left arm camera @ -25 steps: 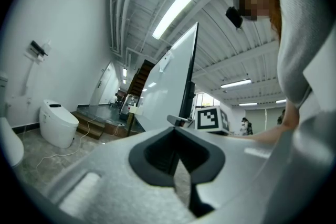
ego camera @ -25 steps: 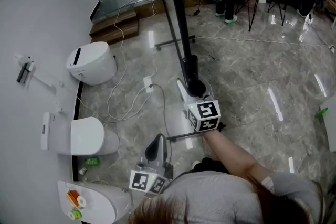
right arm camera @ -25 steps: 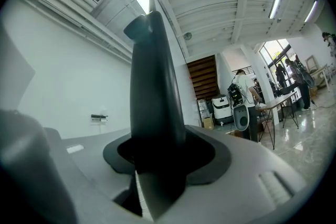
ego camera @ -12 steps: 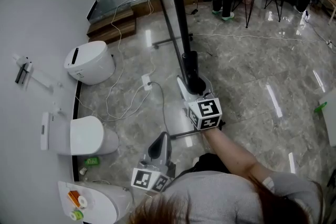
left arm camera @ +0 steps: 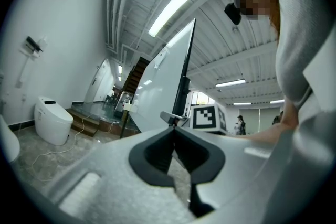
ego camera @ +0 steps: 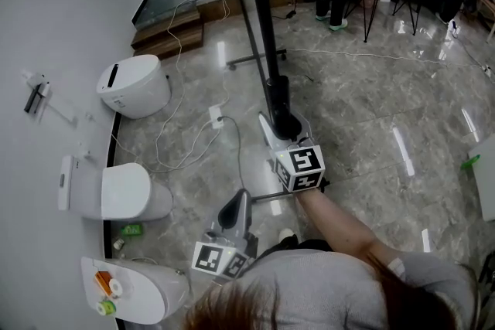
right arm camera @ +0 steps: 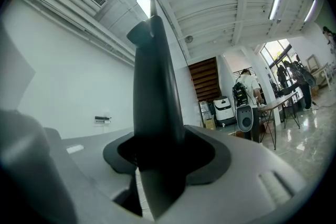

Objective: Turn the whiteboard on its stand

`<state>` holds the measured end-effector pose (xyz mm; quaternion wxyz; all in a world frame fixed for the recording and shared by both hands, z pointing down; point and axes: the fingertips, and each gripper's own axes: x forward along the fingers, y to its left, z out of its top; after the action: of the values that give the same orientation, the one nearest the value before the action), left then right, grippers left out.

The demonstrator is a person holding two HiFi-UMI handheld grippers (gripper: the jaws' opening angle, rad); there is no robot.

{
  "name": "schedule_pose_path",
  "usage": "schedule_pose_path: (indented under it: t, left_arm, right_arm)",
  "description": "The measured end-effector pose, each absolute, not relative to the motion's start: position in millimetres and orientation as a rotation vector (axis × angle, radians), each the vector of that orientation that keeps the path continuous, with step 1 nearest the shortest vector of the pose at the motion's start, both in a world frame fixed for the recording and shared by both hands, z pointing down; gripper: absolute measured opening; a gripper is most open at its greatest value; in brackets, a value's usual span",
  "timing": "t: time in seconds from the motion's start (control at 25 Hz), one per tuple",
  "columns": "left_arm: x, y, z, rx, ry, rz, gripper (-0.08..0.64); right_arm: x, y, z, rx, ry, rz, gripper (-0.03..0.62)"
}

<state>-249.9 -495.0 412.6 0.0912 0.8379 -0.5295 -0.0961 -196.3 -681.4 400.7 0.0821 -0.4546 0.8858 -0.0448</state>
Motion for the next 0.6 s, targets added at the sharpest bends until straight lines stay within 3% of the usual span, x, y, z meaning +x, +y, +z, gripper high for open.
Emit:
schedule_pose_path:
  t: [0.6]
  left_arm:
    - [-230.9, -459.8, 411.4, 2.433, -1.631, -0.309, -0.003]
  right_arm:
    - [-190.3, -647.9, 401.9, -1.3, 2.677, -0.164, 0.206]
